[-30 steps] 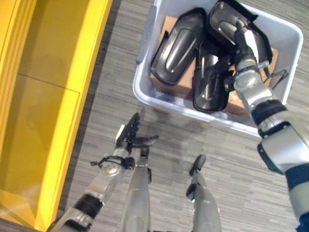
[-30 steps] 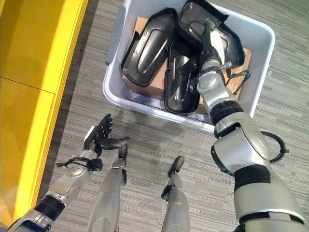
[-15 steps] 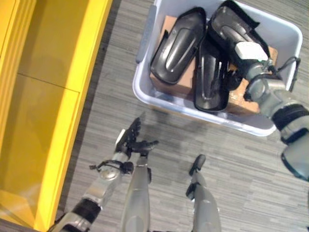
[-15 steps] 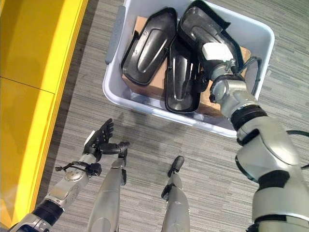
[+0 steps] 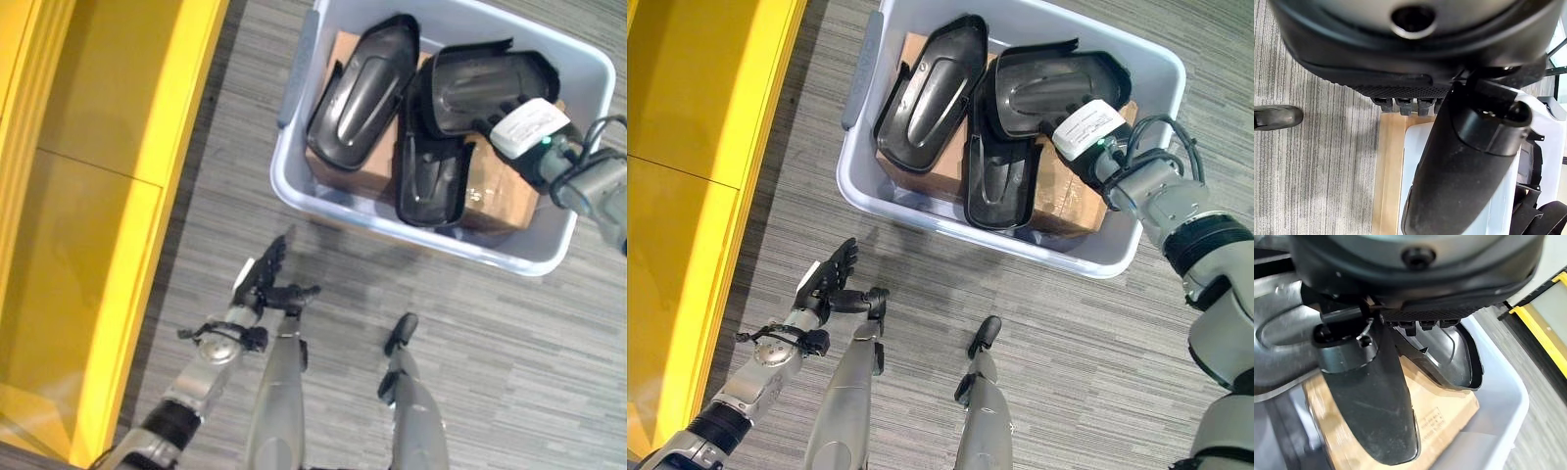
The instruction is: Move parts from the plastic box to the shelf.
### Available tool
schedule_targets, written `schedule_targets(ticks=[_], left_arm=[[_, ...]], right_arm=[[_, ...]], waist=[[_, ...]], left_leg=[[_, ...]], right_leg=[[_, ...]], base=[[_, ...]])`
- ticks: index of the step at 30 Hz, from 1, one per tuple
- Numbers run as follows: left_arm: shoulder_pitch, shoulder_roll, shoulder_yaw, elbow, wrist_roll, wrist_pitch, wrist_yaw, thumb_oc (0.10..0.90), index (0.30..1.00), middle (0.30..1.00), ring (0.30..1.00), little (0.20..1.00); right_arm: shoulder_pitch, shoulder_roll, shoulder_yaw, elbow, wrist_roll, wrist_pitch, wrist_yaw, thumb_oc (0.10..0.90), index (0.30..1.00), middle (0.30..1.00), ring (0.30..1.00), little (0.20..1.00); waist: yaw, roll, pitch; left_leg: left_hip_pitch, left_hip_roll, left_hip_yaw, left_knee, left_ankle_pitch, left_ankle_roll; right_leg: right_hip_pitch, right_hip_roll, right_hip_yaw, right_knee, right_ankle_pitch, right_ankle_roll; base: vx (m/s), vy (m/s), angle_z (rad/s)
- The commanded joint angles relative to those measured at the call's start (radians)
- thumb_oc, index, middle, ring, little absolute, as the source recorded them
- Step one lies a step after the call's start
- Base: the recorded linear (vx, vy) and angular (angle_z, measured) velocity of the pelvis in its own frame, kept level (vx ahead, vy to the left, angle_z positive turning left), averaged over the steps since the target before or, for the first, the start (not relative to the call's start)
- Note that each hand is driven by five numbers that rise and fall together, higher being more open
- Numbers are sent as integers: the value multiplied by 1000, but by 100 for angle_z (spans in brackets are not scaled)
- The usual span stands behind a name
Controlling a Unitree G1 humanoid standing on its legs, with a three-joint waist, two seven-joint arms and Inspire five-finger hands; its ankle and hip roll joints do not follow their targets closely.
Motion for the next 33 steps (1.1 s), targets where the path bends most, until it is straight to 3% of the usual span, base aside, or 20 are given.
schedule_targets(ticks=[1,12,24,28,33], left_arm=[[18,9,-1,-88,37,-87,-26,900,1000,1000,1000,1000],[18,33,-14,-82,42,-85,-33,900,1000,1000,1000,1000],[10,105,-36,-79,50,-78,-51,900,1000,1000,1000,1000],[15,108,-31,-77,47,-77,-53,900,1000,1000,1000,1000],[35,59,0,-77,42,-80,-48,900,1000,1000,1000,1000]], right_arm=[[-134,-160,74,-33,-83,15,11,900,1000,1000,1000,1000],[-119,-210,113,-69,-169,-8,43,900,1000,1000,1000,1000],[-105,-304,113,-170,-227,-44,87,900,1000,1000,1000,1000],[-111,-321,113,-187,-210,-43,89,900,1000,1000,1000,1000],[-168,-337,113,-189,-40,-25,52,900,1000,1000,1000,1000]], waist=[[10,11,-4],[14,-6,-6],[30,-77,-22],[24,-83,-27],[-11,-44,-36]], left_leg=[[62,2,-22,-71,25,-7],[71,2,-24,-69,25,-9],[104,6,-24,-75,26,-15],[115,9,-23,-79,25,-16],[123,11,-19,-83,27,-13]], right_leg=[[105,-61,17,141,-101,74],[112,-65,21,140,-105,75],[133,-64,26,142,-115,75],[139,-64,28,142,-116,76],[143,-63,27,142,-114,76]], base=[[0,0,0],[-1,0,1],[-2,-2,0],[-4,-7,-2],[0,0,0]])
